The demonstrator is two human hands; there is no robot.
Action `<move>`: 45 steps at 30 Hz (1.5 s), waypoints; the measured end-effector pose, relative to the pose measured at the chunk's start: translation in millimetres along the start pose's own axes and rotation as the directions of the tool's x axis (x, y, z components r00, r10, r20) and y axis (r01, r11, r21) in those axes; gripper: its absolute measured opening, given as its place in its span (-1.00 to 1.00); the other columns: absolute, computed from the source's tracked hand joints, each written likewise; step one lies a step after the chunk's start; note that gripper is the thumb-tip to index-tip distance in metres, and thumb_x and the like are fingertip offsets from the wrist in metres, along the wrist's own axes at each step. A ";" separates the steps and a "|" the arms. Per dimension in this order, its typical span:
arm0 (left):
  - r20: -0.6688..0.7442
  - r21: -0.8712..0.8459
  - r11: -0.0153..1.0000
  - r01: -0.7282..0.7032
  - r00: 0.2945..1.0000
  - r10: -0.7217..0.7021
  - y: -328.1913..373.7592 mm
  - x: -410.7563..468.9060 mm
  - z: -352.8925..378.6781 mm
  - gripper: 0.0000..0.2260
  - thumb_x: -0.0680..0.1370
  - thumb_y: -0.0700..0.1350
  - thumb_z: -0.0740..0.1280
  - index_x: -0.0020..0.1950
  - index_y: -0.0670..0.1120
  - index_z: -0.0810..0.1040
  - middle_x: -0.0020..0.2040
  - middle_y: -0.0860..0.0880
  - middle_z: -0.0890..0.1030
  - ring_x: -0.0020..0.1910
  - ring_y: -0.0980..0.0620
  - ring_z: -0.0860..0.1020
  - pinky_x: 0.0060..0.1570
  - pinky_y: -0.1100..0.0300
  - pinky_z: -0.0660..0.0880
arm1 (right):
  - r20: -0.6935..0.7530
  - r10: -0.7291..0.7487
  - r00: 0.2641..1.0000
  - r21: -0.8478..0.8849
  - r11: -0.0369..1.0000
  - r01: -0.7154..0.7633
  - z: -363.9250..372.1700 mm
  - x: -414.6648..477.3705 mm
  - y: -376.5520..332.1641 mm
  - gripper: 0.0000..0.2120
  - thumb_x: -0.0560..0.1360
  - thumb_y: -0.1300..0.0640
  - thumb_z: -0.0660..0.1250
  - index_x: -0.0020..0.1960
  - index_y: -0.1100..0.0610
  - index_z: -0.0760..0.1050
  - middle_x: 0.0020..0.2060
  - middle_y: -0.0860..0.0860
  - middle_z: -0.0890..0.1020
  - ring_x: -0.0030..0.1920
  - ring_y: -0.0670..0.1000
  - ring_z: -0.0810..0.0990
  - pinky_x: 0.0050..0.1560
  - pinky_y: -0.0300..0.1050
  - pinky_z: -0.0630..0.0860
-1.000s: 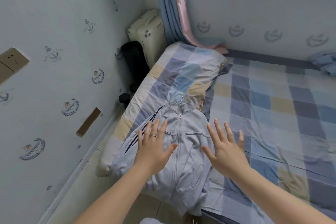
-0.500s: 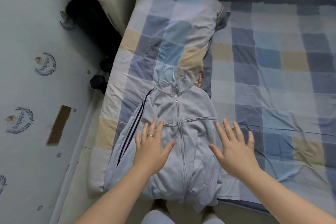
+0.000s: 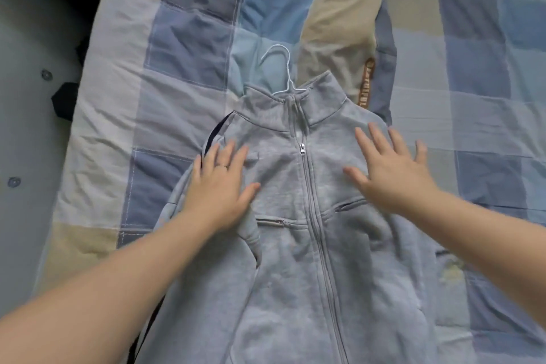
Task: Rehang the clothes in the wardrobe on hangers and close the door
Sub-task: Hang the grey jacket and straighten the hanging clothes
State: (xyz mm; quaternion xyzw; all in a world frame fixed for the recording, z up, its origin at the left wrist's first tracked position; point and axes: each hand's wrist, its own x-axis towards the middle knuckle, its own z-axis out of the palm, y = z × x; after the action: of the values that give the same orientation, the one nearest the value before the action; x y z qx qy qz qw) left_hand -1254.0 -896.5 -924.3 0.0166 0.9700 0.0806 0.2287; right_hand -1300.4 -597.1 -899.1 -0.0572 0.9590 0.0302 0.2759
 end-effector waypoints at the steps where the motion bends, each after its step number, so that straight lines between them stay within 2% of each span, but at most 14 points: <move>1: -0.018 0.015 1.000 -0.012 1.000 0.012 -4.6 12.9 1.7 -0.30 0.60 0.27 0.11 0.64 0.04 -0.07 0.65 -0.03 -0.08 0.60 -0.12 -0.10 0.54 -0.15 -0.07 | -0.008 -0.007 1.000 -0.006 1.000 0.007 1.6 17.3 -3.4 -0.28 0.55 -0.39 -0.13 0.59 -0.12 -0.22 0.60 -0.09 -0.17 0.59 0.08 -0.19 0.47 0.36 -0.15; 5: -0.106 -0.048 0.999 0.011 0.994 -0.016 -13.4 64.1 -4.8 -0.28 0.60 0.25 0.15 0.64 0.01 -0.07 0.65 -0.05 -0.09 0.59 -0.16 -0.03 0.52 -0.14 -0.03 | -0.071 -0.004 0.997 -0.001 1.000 0.003 2.2 77.3 -12.3 -0.26 0.56 -0.37 -0.03 0.59 -0.09 -0.21 0.60 -0.08 -0.14 0.59 0.10 -0.16 0.48 0.35 -0.12; 8: -0.237 -0.154 0.986 0.064 0.966 -0.100 -10.4 95.3 -17.3 -0.33 0.61 0.17 0.20 0.62 -0.05 0.03 0.59 -0.13 0.17 0.50 -0.22 0.21 0.41 -0.14 0.17 | -0.066 0.021 0.998 0.022 1.000 -0.020 -0.5 105.3 -11.5 -0.23 0.56 -0.34 0.02 0.59 -0.06 -0.24 0.61 -0.06 -0.09 0.59 0.10 -0.12 0.48 0.33 -0.04; 11: -0.162 -0.398 0.903 0.159 0.957 -0.240 -6.0 114.3 -24.8 -0.47 0.66 0.08 0.18 0.56 -0.11 0.17 0.38 -0.21 0.47 0.34 -0.26 0.42 0.24 -0.06 0.34 | -0.055 -0.007 0.998 0.051 0.999 0.010 -0.5 114.0 -10.3 -0.20 0.56 -0.30 0.07 0.60 -0.02 -0.26 0.61 -0.05 -0.04 0.58 0.08 -0.02 0.46 0.31 0.08; 13: -0.081 -0.484 0.847 0.219 0.953 -0.293 -1.1 117.6 -27.4 -0.62 0.67 0.06 0.17 0.40 -0.15 0.36 0.25 -0.22 0.56 0.26 -0.24 0.48 0.07 0.04 0.35 | -0.054 -0.025 0.998 0.101 0.994 0.031 -1.6 111.2 -9.4 -0.19 0.56 -0.27 0.12 0.60 0.00 -0.25 0.60 -0.04 -0.02 0.57 0.08 0.04 0.45 0.28 0.13; 17: -0.131 -0.541 0.822 0.181 0.947 -0.294 7.2 97.7 -42.0 -0.76 0.67 0.04 0.18 0.07 -0.13 0.48 -0.02 -0.13 0.61 0.07 -0.21 0.52 -0.11 0.04 0.32 | -0.055 -0.047 0.997 0.196 0.979 0.057 -15.2 97.6 -3.3 -0.19 0.57 -0.20 0.21 0.61 -0.01 -0.19 0.60 -0.04 0.06 0.55 0.08 0.15 0.44 0.23 0.19; 21: -0.197 -0.636 0.770 0.052 0.954 -0.227 15.3 58.2 -62.4 -0.83 0.66 -0.05 0.22 -0.03 -0.14 0.43 -0.30 -0.01 0.50 -0.10 -0.20 0.50 -0.09 -0.06 0.38 | -0.047 -0.015 0.999 0.391 0.920 0.033 -45.1 80.8 9.2 -0.26 0.58 -0.14 0.27 0.60 -0.04 -0.06 0.52 0.01 0.30 0.44 0.17 0.35 0.35 0.16 0.34; 24: -0.213 -0.629 0.777 0.000 0.962 -0.173 19.1 21.7 -72.2 -0.89 0.65 -0.10 0.24 -0.04 -0.11 0.44 -0.29 0.02 0.50 -0.13 -0.14 0.48 -0.16 -0.03 0.33 | -0.012 -0.036 0.999 0.488 0.872 0.037 -62.1 56.8 20.2 -0.62 0.60 -0.08 0.27 0.36 0.04 0.38 0.16 0.08 0.59 0.19 0.20 0.52 0.05 -0.01 0.41; 27: -0.139 -0.578 0.814 0.048 0.978 -0.157 21.3 -17.5 -80.0 -0.86 0.65 -0.07 0.23 -0.05 -0.10 0.45 -0.19 -0.02 0.52 -0.10 -0.12 0.49 -0.18 0.02 0.28 | -0.015 -0.120 0.993 0.514 0.851 0.110 -73.1 20.7 30.2 -0.80 0.59 -0.01 0.31 0.04 0.13 0.50 -0.22 0.05 0.55 -0.08 0.18 0.54 -0.15 -0.01 0.35; 30: -0.063 -0.530 0.842 0.104 0.985 -0.161 30.7 -61.2 -92.6 -0.79 0.66 -0.04 0.23 -0.06 -0.15 0.46 -0.10 -0.10 0.53 -0.04 -0.17 0.50 -0.04 -0.09 0.40 | -0.021 -0.161 0.987 0.562 0.815 0.145 -81.9 -26.4 40.8 -0.79 0.58 0.02 0.34 -0.02 0.19 0.52 -0.26 0.11 0.55 -0.15 0.18 0.51 -0.12 0.05 0.40; 34: -0.027 -0.526 0.839 0.140 0.983 -0.180 54.9 -132.1 -118.0 -0.79 0.66 -0.03 0.24 -0.13 -0.08 0.44 -0.15 -0.05 0.49 -0.08 -0.11 0.48 -0.07 -0.01 0.36 | -0.038 -0.179 0.983 0.612 0.774 0.164 -99.2 -105.2 55.9 -0.76 0.55 -0.01 0.38 -0.13 0.17 0.53 -0.36 0.06 0.51 -0.29 0.05 0.44 -0.27 -0.12 0.32; 37: -0.028 -0.606 0.768 0.207 0.959 -0.281 76.9 -193.3 -138.5 -0.75 0.65 -0.02 0.27 -0.23 0.06 0.39 -0.25 0.09 0.46 -0.23 0.07 0.43 -0.26 0.22 0.26 | -0.079 -0.187 0.979 0.668 0.719 0.191 -120.3 -159.9 64.6 -0.74 0.53 -0.01 0.40 -0.21 0.15 0.53 -0.44 -0.02 0.44 -0.36 -0.01 0.36 -0.32 -0.08 0.26; 39: -0.017 -0.660 0.704 0.262 0.932 -0.363 94.1 -234.9 -150.9 -0.74 0.63 -0.01 0.30 -0.26 0.05 0.41 -0.31 0.10 0.48 -0.29 0.20 0.43 -0.33 0.33 0.27 | -0.101 -0.216 0.971 0.678 0.699 0.226 -134.7 -194.1 68.5 -0.78 0.53 0.01 0.41 -0.17 0.15 0.58 -0.42 -0.01 0.48 -0.35 0.01 0.38 -0.29 -0.04 0.28; 45: -0.040 -0.777 0.540 0.323 0.831 -0.555 134.3 -364.2 -175.3 -0.88 0.60 -0.01 0.36 -0.11 0.01 0.60 -0.24 0.11 0.60 -0.26 0.20 0.50 -0.31 0.43 0.34 | -0.182 -0.352 0.918 0.645 0.662 0.382 -168.1 -280.9 69.4 -0.84 0.54 0.02 0.40 -0.03 0.12 0.64 -0.22 0.06 0.66 -0.17 0.08 0.57 -0.12 -0.03 0.44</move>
State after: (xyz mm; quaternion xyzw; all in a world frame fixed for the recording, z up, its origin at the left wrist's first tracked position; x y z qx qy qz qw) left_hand -1006.9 -815.2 -587.0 -0.3361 0.8440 0.4087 0.0873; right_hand -1161.3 -517.2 -605.4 -0.1471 0.8789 -0.3731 0.2581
